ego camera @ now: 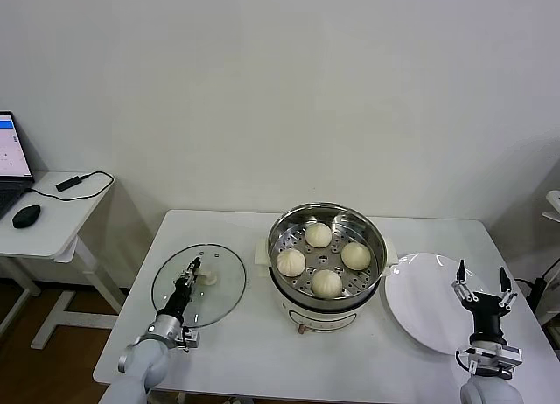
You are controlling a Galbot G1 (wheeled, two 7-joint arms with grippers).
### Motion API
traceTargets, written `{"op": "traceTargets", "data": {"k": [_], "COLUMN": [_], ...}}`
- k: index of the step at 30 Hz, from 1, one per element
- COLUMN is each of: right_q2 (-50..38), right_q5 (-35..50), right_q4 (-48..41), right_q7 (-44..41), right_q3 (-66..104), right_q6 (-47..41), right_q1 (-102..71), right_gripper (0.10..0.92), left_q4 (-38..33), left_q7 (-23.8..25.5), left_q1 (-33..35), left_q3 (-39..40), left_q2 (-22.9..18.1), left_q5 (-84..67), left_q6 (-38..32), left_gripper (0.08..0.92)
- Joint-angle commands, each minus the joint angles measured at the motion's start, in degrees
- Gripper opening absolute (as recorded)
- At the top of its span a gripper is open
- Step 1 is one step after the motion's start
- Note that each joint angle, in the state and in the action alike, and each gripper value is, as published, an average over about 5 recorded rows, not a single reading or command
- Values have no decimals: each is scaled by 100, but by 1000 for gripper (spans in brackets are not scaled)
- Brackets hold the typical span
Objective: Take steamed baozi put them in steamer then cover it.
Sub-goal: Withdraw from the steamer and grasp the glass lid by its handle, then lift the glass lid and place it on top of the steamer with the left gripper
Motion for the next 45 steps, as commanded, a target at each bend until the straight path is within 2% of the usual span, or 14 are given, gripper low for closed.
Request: {"op": "traceTargets", "data": {"k": [1, 4, 7, 11, 17, 21, 26, 30, 36, 39, 45], "right_q2": [7, 15, 23, 41, 64, 71, 64, 36, 2, 11, 79], "right_q5": [-6, -23, -47, -97, -166, -200, -218, -234, -263, -267, -299], "right_q4": [7, 5, 3, 2, 31, 71, 98, 98, 97, 58, -111], "right_q7": [-9, -13, -16, -17, -9, -2, 8, 22, 51, 61, 69], "right_q3": [-9, -21, -40, -77, -129, -158, -186, -208, -231, -227, -235], "right_q6": [18, 25, 30, 30, 3, -34, -87, -152, -263, -277, -269], "right_q1": [-6, -2, 11, 36, 90, 131, 169, 194, 257, 301, 400], "right_gripper": [823, 823, 823, 823, 823, 823, 823, 823, 823, 823, 823], "left_q4": [4, -207, -567, -1346, -2949, -3984, -5173, -5816, -5887, -5624, -4950], "left_q7": [27, 30, 40, 126, 399, 788, 1402, 1869, 2466, 2695, 2827], "left_q1": [-14, 57, 178, 445, 901, 1114, 1163, 906, 232, -107, -739], "left_q3": [8, 0, -40, -188, -473, -479, -14, 905, 2273, 2801, 3526], "left_q2": [38, 97, 188, 355, 599, 715, 757, 732, 543, 393, -52], "left_q5": [-509, -771, -1026, -1311, -1420, -1408, -1342, -1205, -941, -849, -595], "left_q6": [-89, -155, -174, 5, 782, 1480, 2371, 2963, 3781, 4114, 4501], "left_gripper": [232, 194, 194, 194, 194, 194, 194, 194, 194, 194, 194]}}
